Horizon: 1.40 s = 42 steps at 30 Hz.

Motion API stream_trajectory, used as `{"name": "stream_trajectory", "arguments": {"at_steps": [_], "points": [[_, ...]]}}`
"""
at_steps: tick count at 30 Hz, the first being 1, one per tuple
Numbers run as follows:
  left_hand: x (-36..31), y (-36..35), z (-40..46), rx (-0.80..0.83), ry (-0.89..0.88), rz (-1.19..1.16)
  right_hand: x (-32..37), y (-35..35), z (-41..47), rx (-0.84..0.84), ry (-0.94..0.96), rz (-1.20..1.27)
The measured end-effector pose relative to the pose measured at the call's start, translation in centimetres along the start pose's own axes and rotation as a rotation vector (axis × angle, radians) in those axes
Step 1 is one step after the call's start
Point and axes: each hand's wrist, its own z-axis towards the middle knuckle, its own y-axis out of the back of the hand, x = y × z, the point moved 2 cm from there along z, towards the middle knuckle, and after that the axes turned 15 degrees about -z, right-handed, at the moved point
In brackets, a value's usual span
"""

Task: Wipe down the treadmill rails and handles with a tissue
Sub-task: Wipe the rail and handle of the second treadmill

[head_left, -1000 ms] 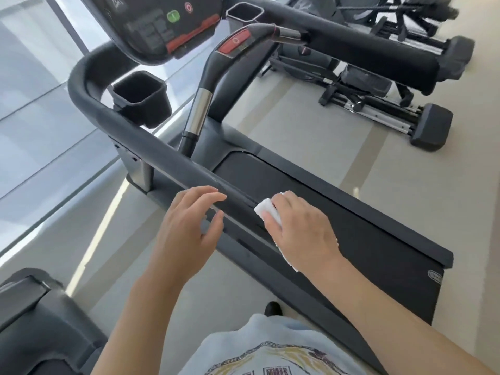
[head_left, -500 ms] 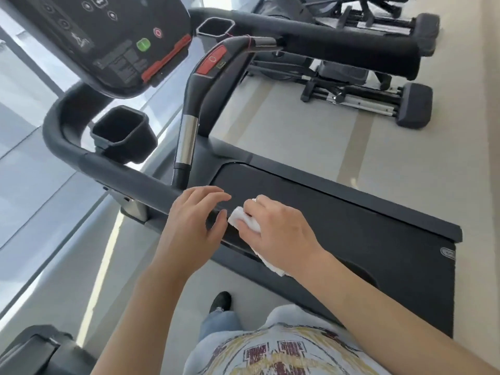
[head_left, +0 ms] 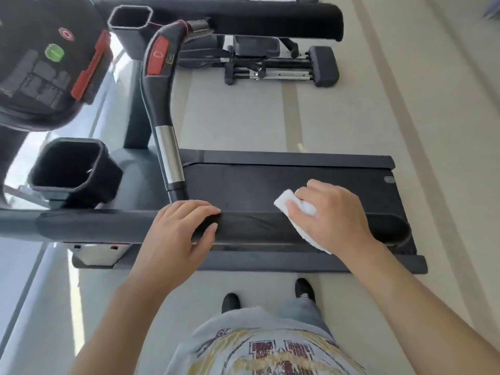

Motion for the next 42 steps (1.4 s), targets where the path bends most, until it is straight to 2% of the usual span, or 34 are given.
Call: {"name": "stream_trajectory", "arguments": {"at_steps": [4,10,13,16,20,26,30,35,38,40,42], "points": [[1.8,1.6,-1.3,-0.007,-0.01,0.004,5.7,-0.2,-0.1,-0.105,0.014,-0.014],[3.8,3.5,-2.8,-0.108,0.041,0.066,18.7,-2.3,3.7,-0.034,0.125,0.106],[4.6,3.9,-3.1,-0.131,0.067,0.07,20.2,-2.8,4.5,0.025,0.148,0.165],[4.1,3.4,-2.6,-0.142,0.046,0.069,19.5,-2.7,4.1,-0.011,0.128,0.188],[2.2,1.4,-1.3,-0.101,-0.004,0.043,15.7,-2.1,3.0,-0.081,0.06,0.183],[-3.0,-4.3,2.5,0.095,-0.115,-0.032,5.9,-0.4,0.0,-0.154,0.019,0.048],[-6.8,-8.4,4.9,0.18,-0.17,-0.06,-1.1,0.9,-1.6,-0.223,-0.028,0.043],[-11.2,-12.7,7.5,0.215,-0.206,-0.066,-8.5,1.1,-2.9,-0.148,-0.081,0.038],[-13.6,-15.2,8.8,0.197,-0.191,0.01,-13.3,0.8,-4.2,-0.045,-0.236,0.227],[-14.4,-16.3,9.3,0.129,-0.111,0.168,-16.5,-0.2,-5.4,0.048,-0.4,0.456],[-14.6,-16.7,9.5,0.109,-0.05,0.249,-18.1,-1.2,-6.4,0.084,-0.471,0.61]]}}
